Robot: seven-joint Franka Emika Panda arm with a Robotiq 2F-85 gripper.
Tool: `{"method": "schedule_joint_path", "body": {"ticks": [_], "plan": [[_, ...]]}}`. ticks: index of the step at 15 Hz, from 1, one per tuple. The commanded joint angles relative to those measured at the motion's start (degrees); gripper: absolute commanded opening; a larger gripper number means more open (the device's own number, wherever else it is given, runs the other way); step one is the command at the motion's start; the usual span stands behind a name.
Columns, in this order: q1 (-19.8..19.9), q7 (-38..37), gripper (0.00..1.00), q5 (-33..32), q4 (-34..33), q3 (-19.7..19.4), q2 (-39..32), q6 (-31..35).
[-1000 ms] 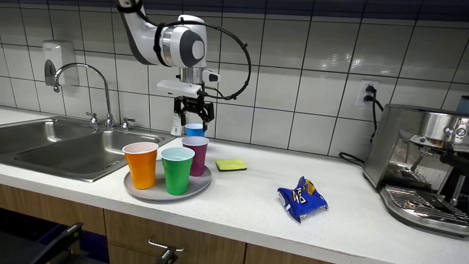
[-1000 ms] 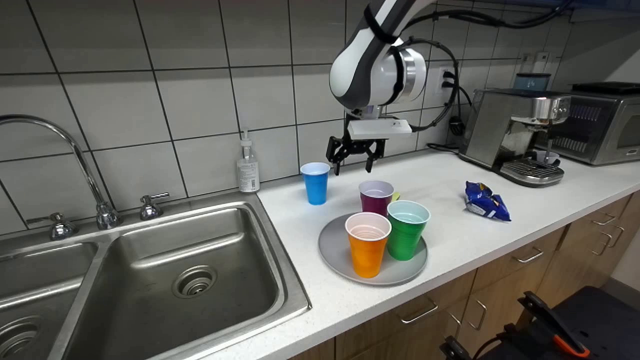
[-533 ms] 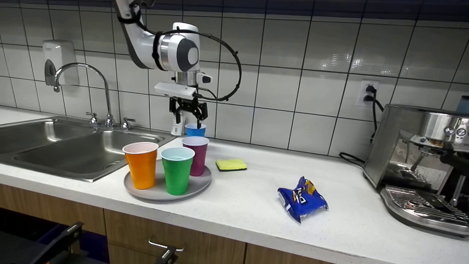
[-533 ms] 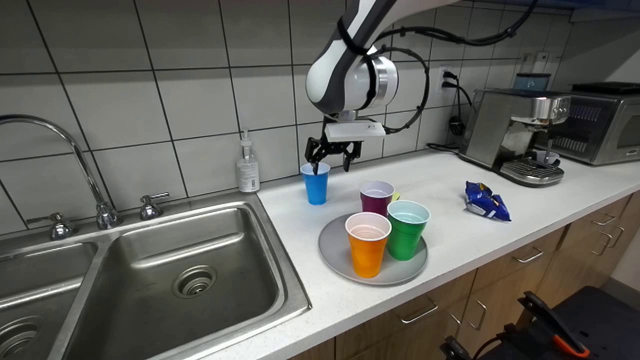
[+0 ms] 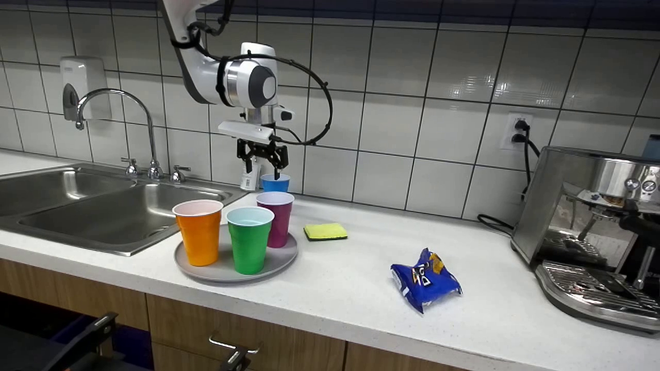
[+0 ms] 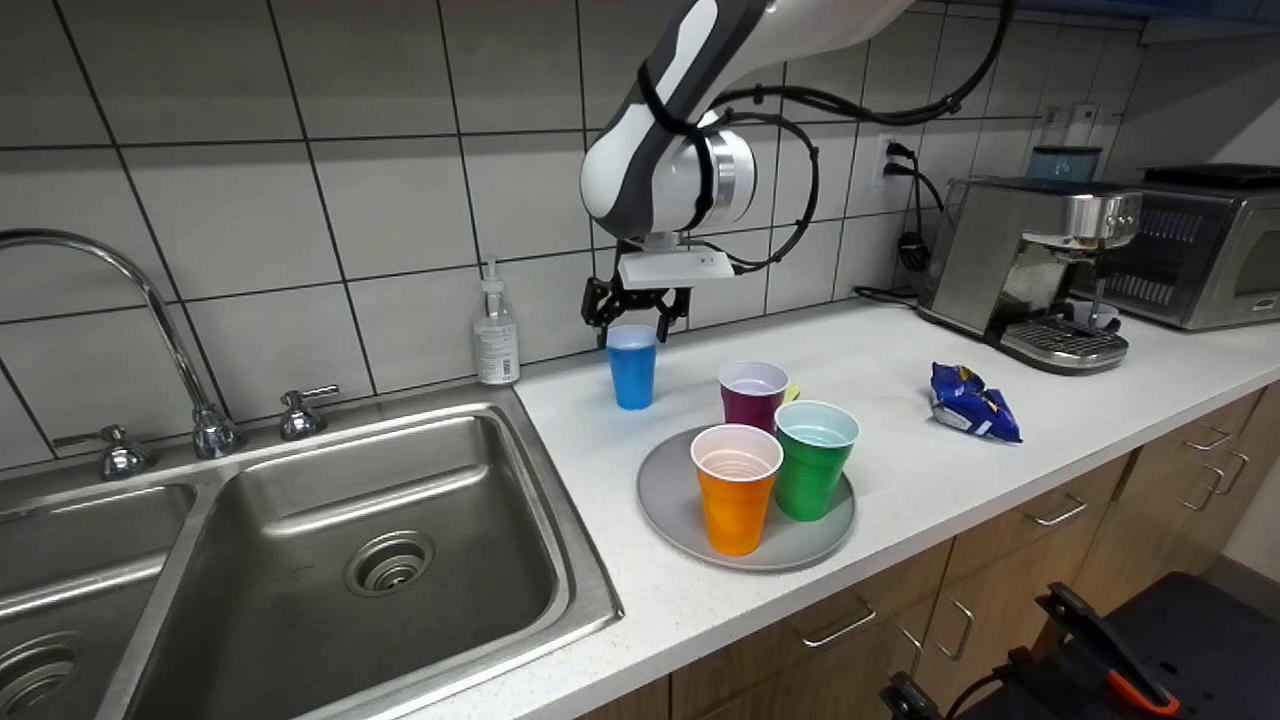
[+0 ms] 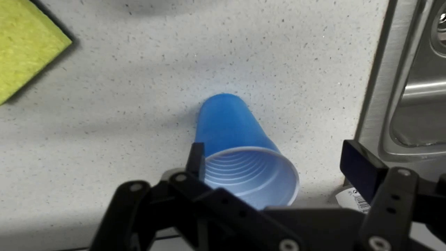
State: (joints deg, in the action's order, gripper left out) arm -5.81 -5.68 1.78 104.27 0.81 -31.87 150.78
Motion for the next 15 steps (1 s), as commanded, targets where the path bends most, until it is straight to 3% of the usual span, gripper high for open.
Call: {"method": "schedule_joint_path", "body": {"ticks": [1,15], "plan": [[0.1,0.8,1.0,-0.6,-5.7,0.5,-3.1,-1.4],[-2.2,0.1,1.0,-1.5,-17.4,-0.1,-12.8,-2.4]]}}
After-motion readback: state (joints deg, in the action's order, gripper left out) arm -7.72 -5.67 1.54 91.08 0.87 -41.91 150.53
